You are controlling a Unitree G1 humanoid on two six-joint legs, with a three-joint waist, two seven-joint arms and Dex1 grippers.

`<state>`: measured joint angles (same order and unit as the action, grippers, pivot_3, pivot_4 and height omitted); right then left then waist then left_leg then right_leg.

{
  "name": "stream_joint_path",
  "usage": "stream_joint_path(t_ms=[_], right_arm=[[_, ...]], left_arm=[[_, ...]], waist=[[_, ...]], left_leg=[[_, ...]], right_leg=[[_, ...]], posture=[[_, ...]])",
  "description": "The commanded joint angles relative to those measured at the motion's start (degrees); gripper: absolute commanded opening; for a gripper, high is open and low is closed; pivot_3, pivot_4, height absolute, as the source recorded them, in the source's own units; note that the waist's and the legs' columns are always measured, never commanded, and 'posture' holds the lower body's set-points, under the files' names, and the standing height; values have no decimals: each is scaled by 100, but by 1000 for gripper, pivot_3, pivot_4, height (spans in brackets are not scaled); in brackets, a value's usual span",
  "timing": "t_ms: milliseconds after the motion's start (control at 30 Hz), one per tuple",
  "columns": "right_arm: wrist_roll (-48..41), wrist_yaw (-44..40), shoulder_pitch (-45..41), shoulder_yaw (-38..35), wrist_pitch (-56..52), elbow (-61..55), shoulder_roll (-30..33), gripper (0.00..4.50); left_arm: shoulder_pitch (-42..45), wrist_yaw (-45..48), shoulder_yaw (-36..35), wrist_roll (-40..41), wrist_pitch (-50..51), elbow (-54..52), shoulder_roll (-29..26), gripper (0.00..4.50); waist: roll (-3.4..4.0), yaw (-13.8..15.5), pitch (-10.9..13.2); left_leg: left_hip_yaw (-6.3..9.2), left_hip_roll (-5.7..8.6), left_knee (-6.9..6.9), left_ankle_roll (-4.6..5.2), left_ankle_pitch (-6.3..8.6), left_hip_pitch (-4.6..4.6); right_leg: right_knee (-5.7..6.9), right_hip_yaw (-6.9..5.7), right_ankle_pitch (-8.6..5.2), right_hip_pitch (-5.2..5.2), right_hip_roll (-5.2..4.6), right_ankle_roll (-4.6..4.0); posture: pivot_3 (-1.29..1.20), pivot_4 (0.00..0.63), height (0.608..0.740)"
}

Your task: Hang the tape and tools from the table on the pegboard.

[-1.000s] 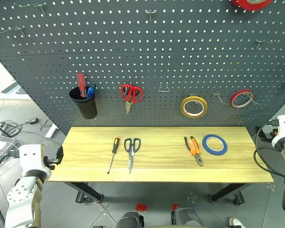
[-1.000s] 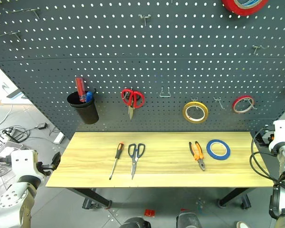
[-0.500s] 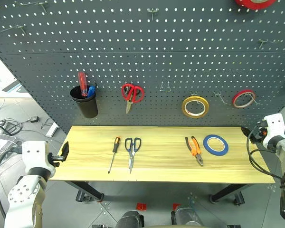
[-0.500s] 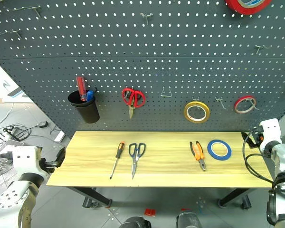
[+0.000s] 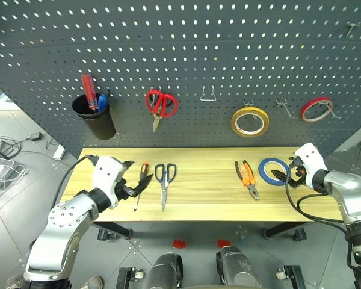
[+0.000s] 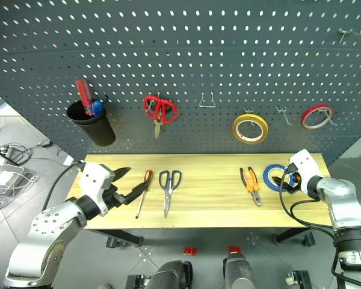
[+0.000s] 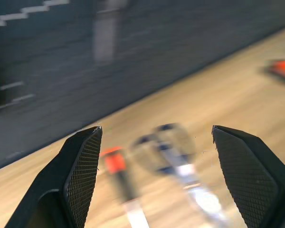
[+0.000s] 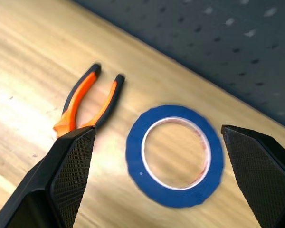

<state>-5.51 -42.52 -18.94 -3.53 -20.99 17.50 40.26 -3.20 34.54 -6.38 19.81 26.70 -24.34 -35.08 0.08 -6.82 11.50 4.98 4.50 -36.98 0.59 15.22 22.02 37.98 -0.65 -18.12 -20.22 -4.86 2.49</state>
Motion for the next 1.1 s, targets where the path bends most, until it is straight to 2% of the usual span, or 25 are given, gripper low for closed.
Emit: stream_joint_path(t_ms=[33,233,367,600,733,1000,1100], right_arm=[[172,99,-362,299,-659,-100,-84,4500],[655,91,-1121,965,-636,923,-296,4500],[1050,6,-1794,1417,-69,2127,-513,4500],[1666,59,-2814,1856,769,4194,-811,4500],[2005,-47,-3243,2085,1006,4913,-894,3573],[2519,11,-3375,2393,1509,5296,-990,752],[2454,29,-3251,2251,1557,5193,-918,652]], left_arm=[[217,572,509,-71,-13,-223,-336,3903],[670,1071,1145,-315,-255,66,-464,3903],[942,1270,1553,-529,-450,215,-376,3903],[1134,1368,1870,-746,-668,385,-230,3903],[1211,1415,1941,-785,-720,403,-122,3942],[1296,1413,2231,-1042,-992,521,62,3942],[1349,1386,2282,-1035,-1035,558,237,3942]], waist=[[-6,-46,131],[-24,-178,380],[-49,-279,460],[-79,-361,539],[-84,-401,542],[-84,-427,541],[-84,-428,540]], left_leg=[[-8,-6,1,0,0,0],[-29,-13,-5,6,2,36],[-44,-13,-18,-9,-10,91],[-56,-16,-19,-13,-13,90],[-55,-16,-33,-13,-13,90],[-56,-17,-100,-12,-11,90],[-52,-17,-107,-6,-10,86]], right_leg=[[1,4,1,-2,2,-1],[-1,13,0,-34,6,-4],[13,19,4,-95,7,3],[14,20,7,-98,9,9],[16,20,12,-95,10,18],[84,25,14,-98,13,21],[100,24,18,-100,15,28]], posture=[[-343,291,740],[-346,317,740],[-341,327,740],[-329,324,740],[-319,313,740],[-333,281,740],[-348,270,740]])
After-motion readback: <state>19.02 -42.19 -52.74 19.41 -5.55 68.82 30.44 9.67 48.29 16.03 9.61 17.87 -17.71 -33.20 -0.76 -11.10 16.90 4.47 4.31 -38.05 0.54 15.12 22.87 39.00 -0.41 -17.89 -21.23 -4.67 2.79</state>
